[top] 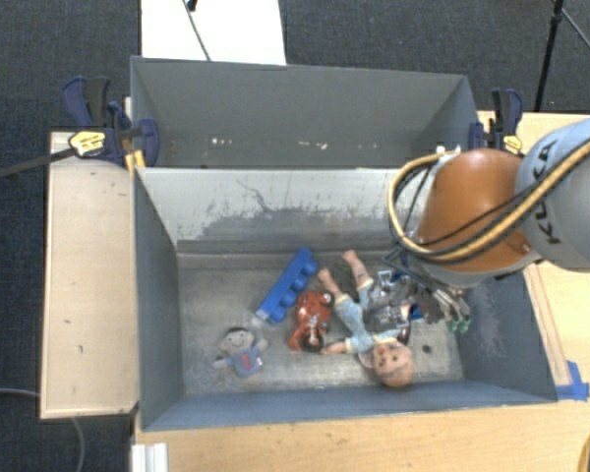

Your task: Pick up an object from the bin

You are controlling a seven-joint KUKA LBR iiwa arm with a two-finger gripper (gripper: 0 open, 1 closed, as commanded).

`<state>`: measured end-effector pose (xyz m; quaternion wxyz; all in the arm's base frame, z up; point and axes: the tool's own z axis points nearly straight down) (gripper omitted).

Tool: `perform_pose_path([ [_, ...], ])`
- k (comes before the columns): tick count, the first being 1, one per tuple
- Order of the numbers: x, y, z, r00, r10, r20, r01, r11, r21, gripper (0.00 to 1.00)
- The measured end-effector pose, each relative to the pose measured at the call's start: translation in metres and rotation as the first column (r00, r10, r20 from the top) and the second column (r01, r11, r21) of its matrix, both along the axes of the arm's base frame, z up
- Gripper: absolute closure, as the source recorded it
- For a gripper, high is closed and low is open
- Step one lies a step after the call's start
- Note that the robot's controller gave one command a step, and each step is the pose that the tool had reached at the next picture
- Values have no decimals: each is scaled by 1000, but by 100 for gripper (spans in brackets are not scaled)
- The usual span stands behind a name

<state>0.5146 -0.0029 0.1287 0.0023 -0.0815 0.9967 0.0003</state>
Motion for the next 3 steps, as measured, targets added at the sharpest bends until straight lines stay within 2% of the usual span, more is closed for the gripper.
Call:
perform_pose_path([
  [1,0,0,0,1000,0,0,0,1000,0,0],
  [2,0,0,0,1000,-1,0,1,1000,0,100],
  [3,0,0,0,1000,-2,0,2,1000,0,0],
])
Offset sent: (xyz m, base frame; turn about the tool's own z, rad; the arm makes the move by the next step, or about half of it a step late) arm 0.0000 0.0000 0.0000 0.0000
